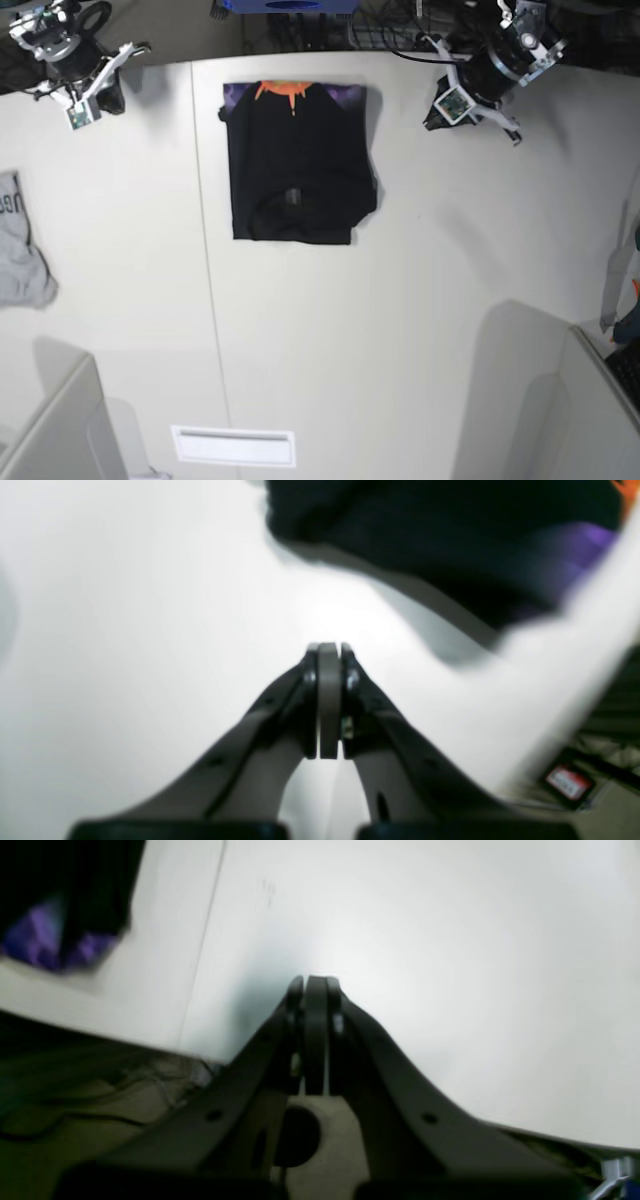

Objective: Fold the T-shirt properly

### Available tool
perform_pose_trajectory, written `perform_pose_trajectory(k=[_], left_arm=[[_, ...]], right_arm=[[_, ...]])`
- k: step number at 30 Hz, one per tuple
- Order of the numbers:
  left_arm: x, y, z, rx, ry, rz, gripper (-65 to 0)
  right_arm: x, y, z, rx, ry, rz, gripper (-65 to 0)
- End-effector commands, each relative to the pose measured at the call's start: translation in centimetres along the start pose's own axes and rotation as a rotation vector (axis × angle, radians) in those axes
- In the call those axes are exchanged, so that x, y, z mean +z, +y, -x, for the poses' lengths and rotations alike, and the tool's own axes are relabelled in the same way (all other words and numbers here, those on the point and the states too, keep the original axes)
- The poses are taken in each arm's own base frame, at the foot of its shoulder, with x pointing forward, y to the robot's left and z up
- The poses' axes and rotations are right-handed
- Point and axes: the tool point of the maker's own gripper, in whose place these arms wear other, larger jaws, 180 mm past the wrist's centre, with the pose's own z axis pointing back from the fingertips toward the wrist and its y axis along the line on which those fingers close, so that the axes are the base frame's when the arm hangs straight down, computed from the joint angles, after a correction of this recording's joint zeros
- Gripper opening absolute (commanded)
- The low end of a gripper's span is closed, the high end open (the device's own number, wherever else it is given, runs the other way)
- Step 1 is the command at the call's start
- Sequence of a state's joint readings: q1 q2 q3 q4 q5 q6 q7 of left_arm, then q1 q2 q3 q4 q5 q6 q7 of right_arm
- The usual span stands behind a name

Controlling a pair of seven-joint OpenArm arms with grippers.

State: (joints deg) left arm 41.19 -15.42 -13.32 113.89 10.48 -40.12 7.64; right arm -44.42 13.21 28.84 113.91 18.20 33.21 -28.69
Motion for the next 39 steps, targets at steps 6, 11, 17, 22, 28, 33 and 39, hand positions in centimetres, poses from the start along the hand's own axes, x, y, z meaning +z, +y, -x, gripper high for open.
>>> perform_pose_trajectory(k=[6, 11, 17, 22, 28, 33, 39], left_arm=[[7.0, -8.2, 4.9, 0.184, 0.111, 0.126, -65.0], [9.9, -12.9, 9.8, 0.313, 0.268, 0.196, -65.0], [7.3, -17.9, 18.9, 0.522, 0.432, 0.267, -65.0], [3.4, -21.0, 24.2, 0.730, 0.439, 0.295, -65.0], [2.4, -20.5, 29.0, 0.846, 0.513, 0.193, -65.0], [0.3, -18.4, 29.9, 0.550, 0.549, 0.223, -65.0], [0.0, -19.2, 31.3, 0.387, 0.703, 0.287, -65.0]], right_arm=[[3.4, 1.2, 6.9, 0.060, 0.216, 0.001, -65.0], [5.3, 6.8, 12.4, -0.008, 0.369, -0.136, -65.0], [2.7, 15.6, 19.6, -0.109, 0.551, -0.391, -65.0], [-0.2, 20.7, 26.1, -0.246, 0.730, -0.500, -65.0], [-1.8, 24.9, 32.0, -0.445, 0.852, -0.529, -65.0], [-5.1, 24.6, 31.8, -0.526, 0.712, -0.404, -65.0], [-7.5, 18.6, 32.7, -0.307, 0.656, -0.096, -65.0]])
